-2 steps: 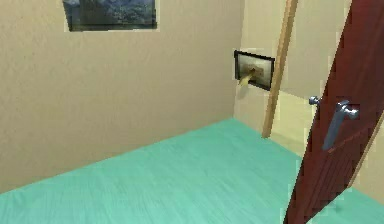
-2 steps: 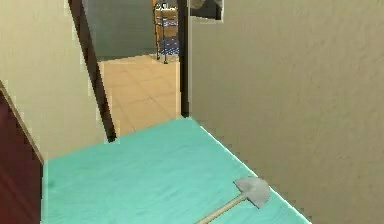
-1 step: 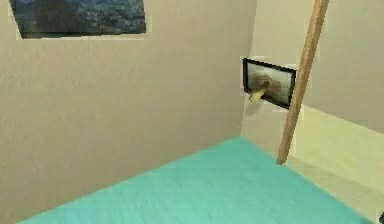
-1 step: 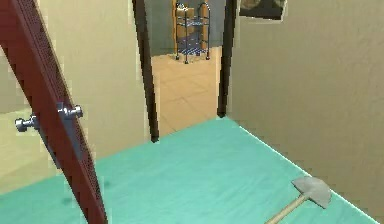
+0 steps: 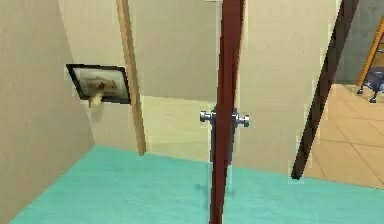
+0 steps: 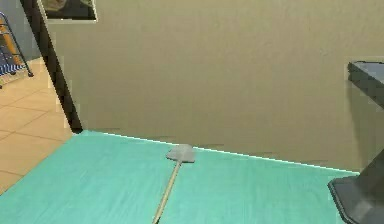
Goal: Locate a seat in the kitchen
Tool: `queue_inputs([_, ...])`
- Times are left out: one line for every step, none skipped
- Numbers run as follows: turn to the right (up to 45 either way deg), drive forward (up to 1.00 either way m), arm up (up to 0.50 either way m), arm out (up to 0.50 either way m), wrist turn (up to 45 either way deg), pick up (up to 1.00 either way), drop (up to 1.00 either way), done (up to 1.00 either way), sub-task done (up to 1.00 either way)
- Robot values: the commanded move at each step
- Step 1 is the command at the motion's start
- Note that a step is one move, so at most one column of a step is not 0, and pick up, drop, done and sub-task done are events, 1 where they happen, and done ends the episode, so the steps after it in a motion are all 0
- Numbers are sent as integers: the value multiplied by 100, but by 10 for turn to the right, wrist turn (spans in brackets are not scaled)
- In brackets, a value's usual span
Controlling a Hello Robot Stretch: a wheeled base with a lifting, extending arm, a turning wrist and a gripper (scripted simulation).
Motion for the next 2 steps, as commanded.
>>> queue_inputs([450, 0, 0, 0, 0, 0, 0, 0, 0])
queue_inputs([60, 0, 0, 0, 0, 0, 0, 0, 0])
